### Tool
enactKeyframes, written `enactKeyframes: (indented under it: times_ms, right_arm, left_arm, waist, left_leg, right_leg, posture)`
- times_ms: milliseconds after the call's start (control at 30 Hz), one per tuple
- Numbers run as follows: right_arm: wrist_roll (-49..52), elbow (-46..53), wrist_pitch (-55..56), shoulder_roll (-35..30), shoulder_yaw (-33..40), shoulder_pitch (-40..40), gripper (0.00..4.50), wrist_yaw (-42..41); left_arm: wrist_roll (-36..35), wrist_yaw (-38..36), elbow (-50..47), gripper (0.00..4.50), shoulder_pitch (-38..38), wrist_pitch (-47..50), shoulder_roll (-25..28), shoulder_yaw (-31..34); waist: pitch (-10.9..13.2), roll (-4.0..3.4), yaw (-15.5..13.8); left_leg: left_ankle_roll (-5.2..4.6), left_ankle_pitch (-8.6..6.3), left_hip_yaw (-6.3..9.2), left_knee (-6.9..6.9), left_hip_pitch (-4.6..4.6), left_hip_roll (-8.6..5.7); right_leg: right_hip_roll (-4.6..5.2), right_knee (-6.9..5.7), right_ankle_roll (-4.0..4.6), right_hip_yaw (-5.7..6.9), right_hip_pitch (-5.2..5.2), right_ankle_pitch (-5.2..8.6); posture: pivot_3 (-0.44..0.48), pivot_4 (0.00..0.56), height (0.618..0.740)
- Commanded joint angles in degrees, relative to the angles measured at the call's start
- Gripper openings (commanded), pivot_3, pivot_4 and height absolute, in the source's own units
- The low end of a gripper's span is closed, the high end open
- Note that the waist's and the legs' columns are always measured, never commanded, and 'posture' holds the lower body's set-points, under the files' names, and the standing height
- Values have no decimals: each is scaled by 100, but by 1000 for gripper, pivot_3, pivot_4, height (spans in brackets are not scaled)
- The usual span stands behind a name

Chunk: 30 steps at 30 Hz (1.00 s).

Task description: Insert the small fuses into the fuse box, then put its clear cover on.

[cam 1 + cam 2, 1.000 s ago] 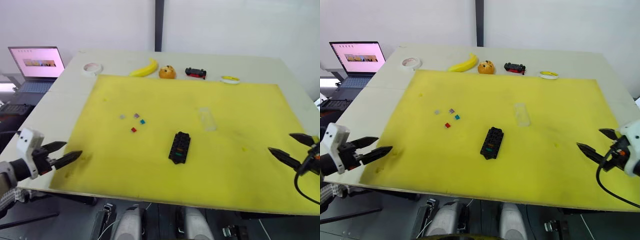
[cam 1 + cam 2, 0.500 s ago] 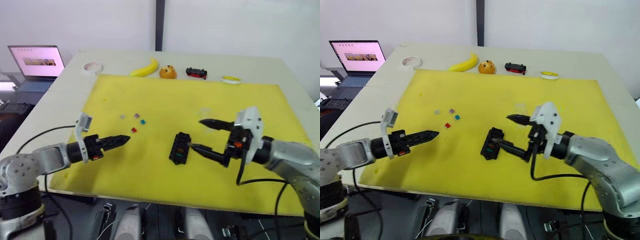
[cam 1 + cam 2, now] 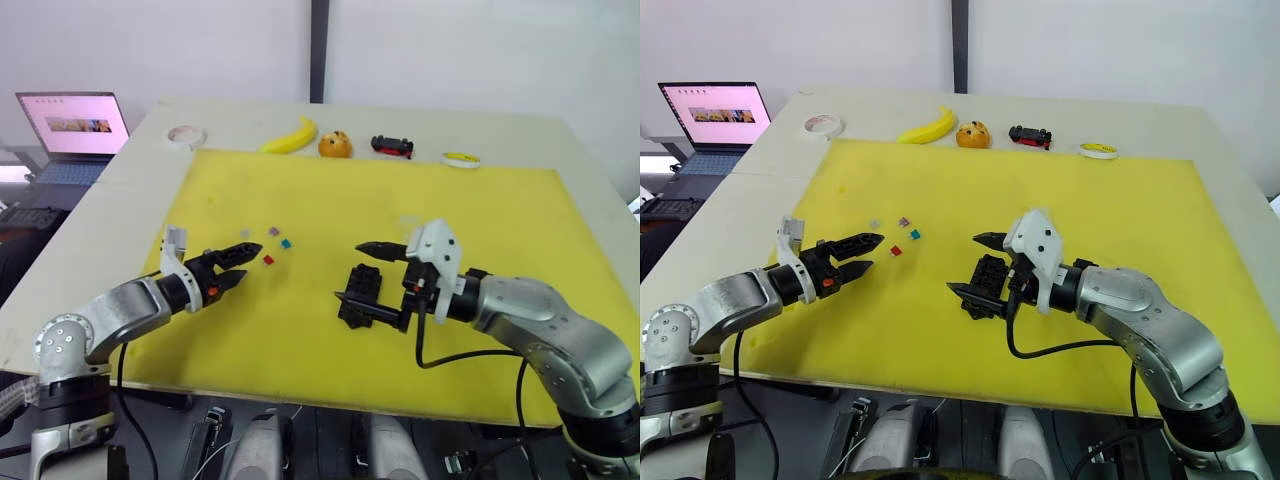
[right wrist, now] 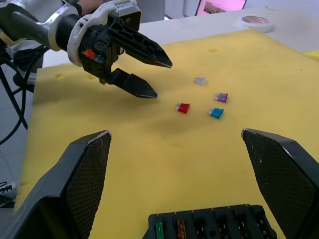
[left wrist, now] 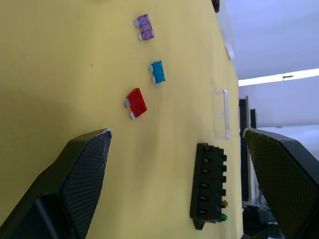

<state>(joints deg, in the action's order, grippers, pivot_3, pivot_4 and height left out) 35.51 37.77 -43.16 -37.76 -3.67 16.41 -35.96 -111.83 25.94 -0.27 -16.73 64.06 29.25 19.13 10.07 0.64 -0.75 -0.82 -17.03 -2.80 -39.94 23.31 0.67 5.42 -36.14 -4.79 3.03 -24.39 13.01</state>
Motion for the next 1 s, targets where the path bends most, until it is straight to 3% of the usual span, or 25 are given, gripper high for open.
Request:
enactKeyframes:
  times_ms: [33,733,1000]
  right_arm:
    - [-251,6,127,64,-165,82,4439,88]
    - [-661,71,-74,498,-518,32,4439,491]
    - [-640,168,-162,519,-480,-62,4439,573]
  left_arm:
    - [-117,40,87,4500,-149,-139,-32,-47]
    - [-117,96,778,4500,-651,341,-341,-158]
    - [-117,317,767,4500,-430,269,-271,-295]
  waist:
    - [0,0,1]
    - [-2,1,-9]
    - [-2,1,5]
  left_leg:
    - [0,0,0,0,0,0]
    - [-1,1,4,0,0,-7]
    - [-1,0,4,1,-2,-4]
  right_leg:
    - [-3,0,-4,0,0,-2]
    - [-6,3,-7,3,7,-3]
    - [-6,4,-7,2,7,-3]
  posture:
    - [0,150,740]
    - [0,150,740]
    - [0,150,740]
